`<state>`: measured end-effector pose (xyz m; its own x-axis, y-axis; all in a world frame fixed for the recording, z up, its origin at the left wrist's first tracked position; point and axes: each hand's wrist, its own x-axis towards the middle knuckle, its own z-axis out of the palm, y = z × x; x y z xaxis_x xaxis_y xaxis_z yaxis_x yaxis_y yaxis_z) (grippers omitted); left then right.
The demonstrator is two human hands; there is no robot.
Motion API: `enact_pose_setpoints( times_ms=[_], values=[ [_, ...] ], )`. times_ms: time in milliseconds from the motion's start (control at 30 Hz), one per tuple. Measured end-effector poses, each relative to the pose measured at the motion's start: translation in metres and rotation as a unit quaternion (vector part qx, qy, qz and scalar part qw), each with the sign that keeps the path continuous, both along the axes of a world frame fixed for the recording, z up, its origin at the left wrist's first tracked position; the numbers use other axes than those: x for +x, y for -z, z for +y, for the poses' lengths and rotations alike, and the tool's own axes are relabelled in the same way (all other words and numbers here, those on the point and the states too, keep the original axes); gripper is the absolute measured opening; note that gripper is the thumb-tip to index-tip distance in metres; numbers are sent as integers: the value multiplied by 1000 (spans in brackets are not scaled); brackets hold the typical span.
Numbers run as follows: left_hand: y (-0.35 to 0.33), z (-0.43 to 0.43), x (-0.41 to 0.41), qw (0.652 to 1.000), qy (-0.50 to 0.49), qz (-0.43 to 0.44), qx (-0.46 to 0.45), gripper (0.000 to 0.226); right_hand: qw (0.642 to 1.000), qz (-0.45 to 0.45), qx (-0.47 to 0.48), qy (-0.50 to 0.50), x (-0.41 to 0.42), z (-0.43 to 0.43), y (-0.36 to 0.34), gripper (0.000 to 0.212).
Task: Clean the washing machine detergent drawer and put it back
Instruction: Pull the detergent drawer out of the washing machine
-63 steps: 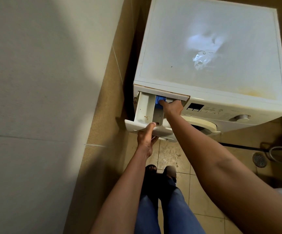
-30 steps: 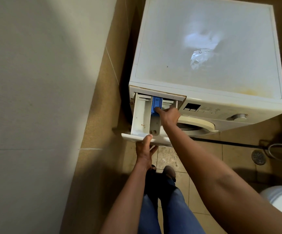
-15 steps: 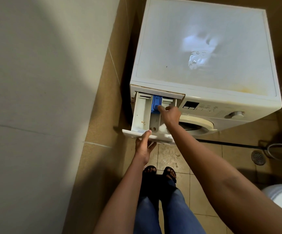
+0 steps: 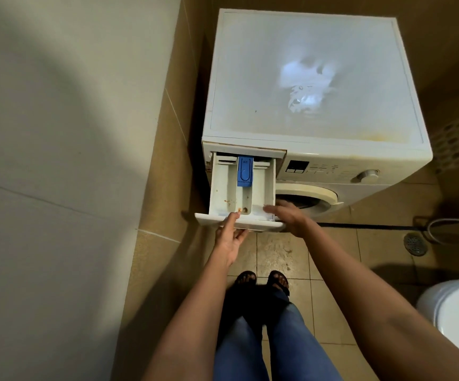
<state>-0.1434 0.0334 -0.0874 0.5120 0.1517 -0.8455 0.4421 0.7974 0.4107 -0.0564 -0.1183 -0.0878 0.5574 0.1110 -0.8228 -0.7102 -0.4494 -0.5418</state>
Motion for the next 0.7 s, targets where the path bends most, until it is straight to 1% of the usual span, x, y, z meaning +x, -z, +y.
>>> enact_pose_setpoints(
  times_ms=[67,167,267,433,600,700],
  values=[
    [1,0,-6,1000,2,2,1,24,1000,16,26,9,-7,-4,1,66],
    [5,1,-17,1000,14,-4,7,19,999,16,48,18,-17,-9,1,71],
    [7,-1,-26,999,32,-16,17,15,998,0,55,24,-31,-15,2,76],
    [5,-13,-40,997,66,-21,23,14,996,-6,70,53,-55,-33,3,78],
    [-4,-38,-52,992,124,-30,17,19,992,-2,80,100,-85,-66,-3,76],
    [-8,-64,-62,986,160,-35,15,35,986,-1,86,144,-109,-96,-6,76]
  ],
)
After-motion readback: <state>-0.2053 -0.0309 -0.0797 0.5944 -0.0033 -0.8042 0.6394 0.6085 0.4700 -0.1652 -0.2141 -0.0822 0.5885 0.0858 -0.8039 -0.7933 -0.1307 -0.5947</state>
